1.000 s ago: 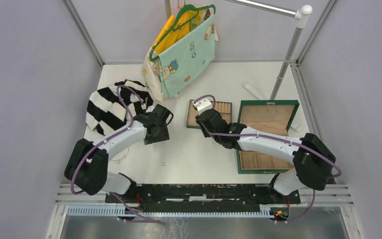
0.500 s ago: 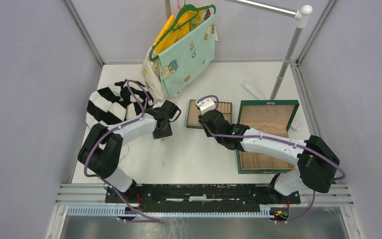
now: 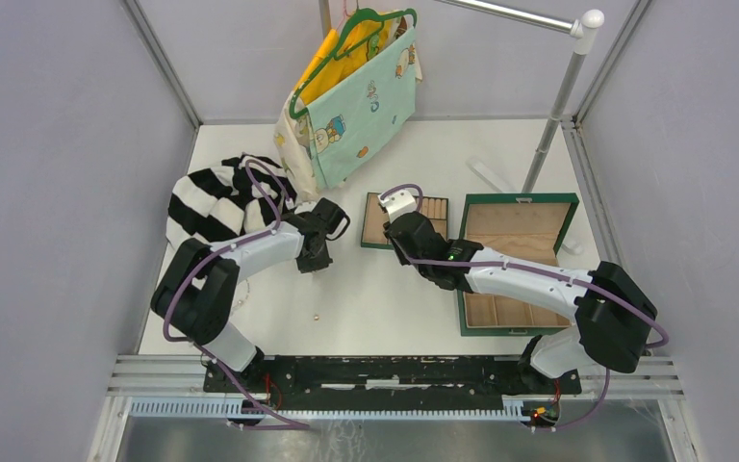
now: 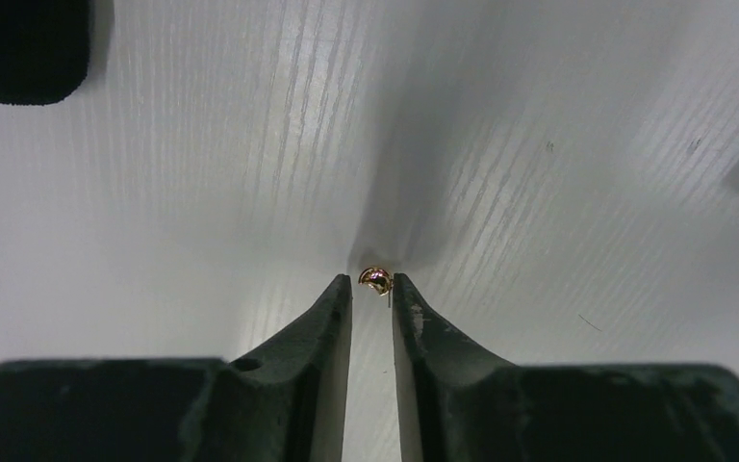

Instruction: Organize the mixed jewelry

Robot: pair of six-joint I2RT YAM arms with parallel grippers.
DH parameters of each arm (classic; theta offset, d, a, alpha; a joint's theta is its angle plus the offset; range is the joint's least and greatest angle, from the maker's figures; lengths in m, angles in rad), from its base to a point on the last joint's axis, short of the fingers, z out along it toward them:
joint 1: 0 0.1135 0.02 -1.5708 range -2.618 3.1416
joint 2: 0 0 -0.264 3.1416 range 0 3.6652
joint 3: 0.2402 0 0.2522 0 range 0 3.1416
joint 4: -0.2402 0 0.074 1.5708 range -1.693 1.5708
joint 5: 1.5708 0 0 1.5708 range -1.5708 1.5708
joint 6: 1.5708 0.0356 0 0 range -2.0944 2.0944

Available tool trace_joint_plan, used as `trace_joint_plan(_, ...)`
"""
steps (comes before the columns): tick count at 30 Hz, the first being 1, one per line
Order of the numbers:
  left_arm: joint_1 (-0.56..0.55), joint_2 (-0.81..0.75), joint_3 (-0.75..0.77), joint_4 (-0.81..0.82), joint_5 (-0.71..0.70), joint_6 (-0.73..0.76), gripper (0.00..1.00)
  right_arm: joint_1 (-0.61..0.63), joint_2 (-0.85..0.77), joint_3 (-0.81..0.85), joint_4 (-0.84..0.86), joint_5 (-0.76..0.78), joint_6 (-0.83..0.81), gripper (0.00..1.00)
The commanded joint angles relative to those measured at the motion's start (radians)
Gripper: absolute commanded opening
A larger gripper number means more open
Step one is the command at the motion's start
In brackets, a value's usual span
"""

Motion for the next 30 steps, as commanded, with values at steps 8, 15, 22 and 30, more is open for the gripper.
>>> trace_joint_plan(8, -0.006, 0.014, -0.009, 0.02, -0.022, -0.053, 0.2, 0.0, 0.008, 0.023, 0.002, 0.023, -0.003, 0.32)
trace_joint_plan(15, -0.01, 0.009, -0.003, 0.012, -0.029, -0.042, 0.02, 0.0, 0.005, 0.017, 0.005, 0.027, -0.001, 0.3)
trace_joint_plan(22, -0.035, -0.008, 0.011, -0.012, -0.042, -0.033, 0.02, 0.0, -0.016, 0.004, 0.007, 0.049, -0.001, 0.3)
trace_joint_plan(30, -0.151, 0.0, 0.13, -0.044, -0.007, -0.006, 0.02, -0.093, -0.163, -0.091, 0.018, 0.082, 0.018, 0.28)
